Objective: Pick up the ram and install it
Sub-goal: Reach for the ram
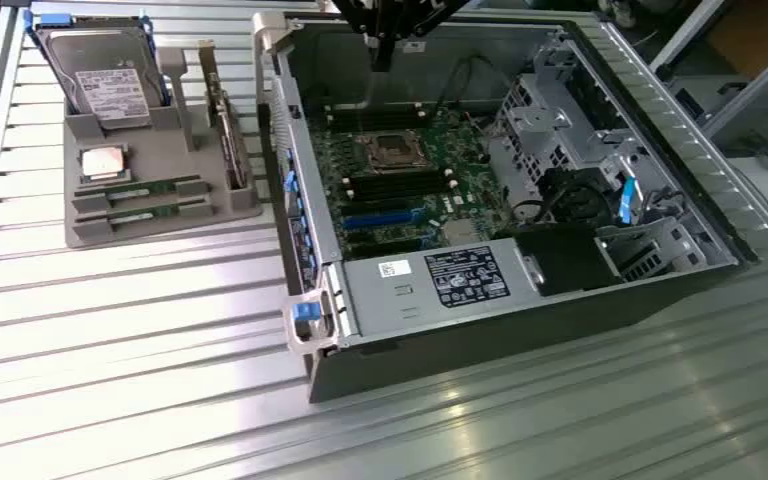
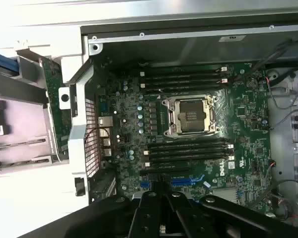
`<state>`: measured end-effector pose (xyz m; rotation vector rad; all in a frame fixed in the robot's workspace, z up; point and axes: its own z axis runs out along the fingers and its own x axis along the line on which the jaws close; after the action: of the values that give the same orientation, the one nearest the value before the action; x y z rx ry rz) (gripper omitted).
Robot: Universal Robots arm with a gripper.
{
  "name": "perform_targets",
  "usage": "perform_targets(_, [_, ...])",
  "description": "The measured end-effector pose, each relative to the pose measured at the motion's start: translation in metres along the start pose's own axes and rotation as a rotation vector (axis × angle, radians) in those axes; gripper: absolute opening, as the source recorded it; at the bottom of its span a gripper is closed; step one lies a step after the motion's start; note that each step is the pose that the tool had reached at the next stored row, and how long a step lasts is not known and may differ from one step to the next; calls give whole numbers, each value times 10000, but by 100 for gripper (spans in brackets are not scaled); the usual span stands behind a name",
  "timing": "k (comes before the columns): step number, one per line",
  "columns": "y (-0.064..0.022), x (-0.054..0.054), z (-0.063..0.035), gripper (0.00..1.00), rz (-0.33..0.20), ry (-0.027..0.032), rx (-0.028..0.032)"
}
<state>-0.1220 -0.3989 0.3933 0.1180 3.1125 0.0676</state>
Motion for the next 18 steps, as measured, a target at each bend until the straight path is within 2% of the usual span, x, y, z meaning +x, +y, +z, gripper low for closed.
perform_targets(1, [-9, 129, -3, 10, 1, -1, -1])
perform_targets(4, [-16, 209, -6, 10, 0, 0, 0])
perform_targets(12, [-24, 313, -9, 10, 1, -1, 0])
perform_targets(18, [-34, 460, -12, 10, 1, -1, -1])
